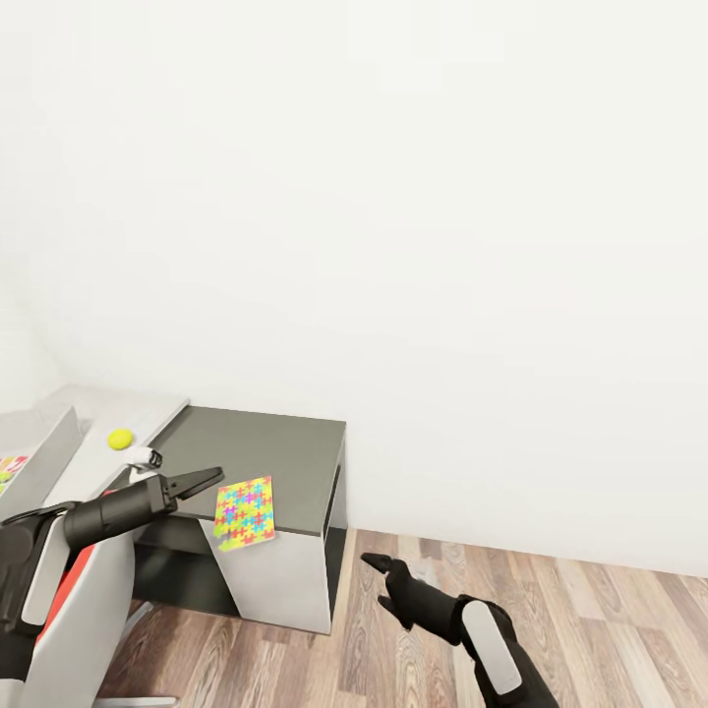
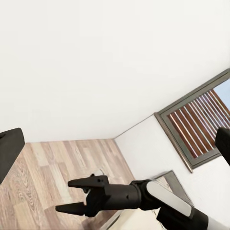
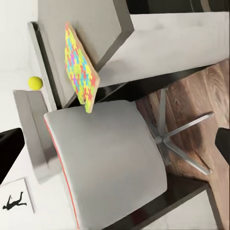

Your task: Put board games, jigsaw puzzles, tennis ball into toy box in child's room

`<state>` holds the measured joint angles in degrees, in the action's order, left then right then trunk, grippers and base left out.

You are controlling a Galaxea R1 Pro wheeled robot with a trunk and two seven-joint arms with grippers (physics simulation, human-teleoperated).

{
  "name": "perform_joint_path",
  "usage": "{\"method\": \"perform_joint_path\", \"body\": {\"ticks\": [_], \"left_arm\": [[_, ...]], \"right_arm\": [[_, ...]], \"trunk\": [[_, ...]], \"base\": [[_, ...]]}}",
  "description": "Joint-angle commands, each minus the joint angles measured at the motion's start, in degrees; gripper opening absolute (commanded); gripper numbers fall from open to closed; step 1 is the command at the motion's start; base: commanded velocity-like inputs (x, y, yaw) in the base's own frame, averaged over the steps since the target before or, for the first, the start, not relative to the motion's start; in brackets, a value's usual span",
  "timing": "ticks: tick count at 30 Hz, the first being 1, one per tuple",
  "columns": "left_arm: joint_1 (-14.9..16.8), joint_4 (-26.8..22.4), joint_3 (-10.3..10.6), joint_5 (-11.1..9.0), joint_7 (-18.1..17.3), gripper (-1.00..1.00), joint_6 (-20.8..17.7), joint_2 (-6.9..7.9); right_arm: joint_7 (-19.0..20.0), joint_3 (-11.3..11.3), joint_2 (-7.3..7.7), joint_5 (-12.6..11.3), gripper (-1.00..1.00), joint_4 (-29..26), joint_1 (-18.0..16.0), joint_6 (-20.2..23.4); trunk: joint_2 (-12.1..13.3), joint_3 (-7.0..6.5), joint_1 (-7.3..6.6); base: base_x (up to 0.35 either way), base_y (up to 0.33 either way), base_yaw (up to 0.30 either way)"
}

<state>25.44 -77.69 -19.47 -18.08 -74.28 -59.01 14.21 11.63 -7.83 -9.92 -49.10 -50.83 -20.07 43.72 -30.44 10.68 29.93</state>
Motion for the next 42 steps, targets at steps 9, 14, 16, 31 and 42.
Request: {"method": "perform_joint_path", "body": {"ticks": [9,14,16,31,42], "left_arm": [[0.0,0.0,0.4,-0.1,-0.1,1.0,-0.5,-0.22],[0.0,0.0,0.4,-0.1,-0.1,1.0,-0.5,-0.26],[0.0,0.0,0.4,-0.1,-0.1,1.0,-0.5,-0.25],[0.0,0.0,0.4,-0.1,-0.1,1.0,-0.5,-0.25],[0.0,-0.1,0.4,-0.1,-0.1,1.0,-0.5,-0.3]], "right_arm": [[-1.6,1.0,-0.08,0.0,1.0,1.7,-0.1,-4.3],[-3.8,5.0,-0.08,-1.5,1.0,2.4,-0.1,-10.5],[-4.1,6.0,-0.08,-3.1,1.0,2.5,-0.1,-11.1],[-6.8,8.2,-0.08,-15.3,1.0,6.9,-1.7,-11.9],[-6.5,12.6,-0.08,-19.2,1.0,7.6,-1.8,-12.1]], "trunk": [[-0.1,0.1,0.02],[-0.1,0.1,0.02],[-0.1,0.1,0.02],[-0.1,0.1,0.02],[-0.1,0.1,0.02]], "base": [[0.0,0.0,0.0],[0.0,0.0,0.0],[0.0,0.0,0.0],[0.0,0.0,0.0],[0.0,0.0,0.0]]}}
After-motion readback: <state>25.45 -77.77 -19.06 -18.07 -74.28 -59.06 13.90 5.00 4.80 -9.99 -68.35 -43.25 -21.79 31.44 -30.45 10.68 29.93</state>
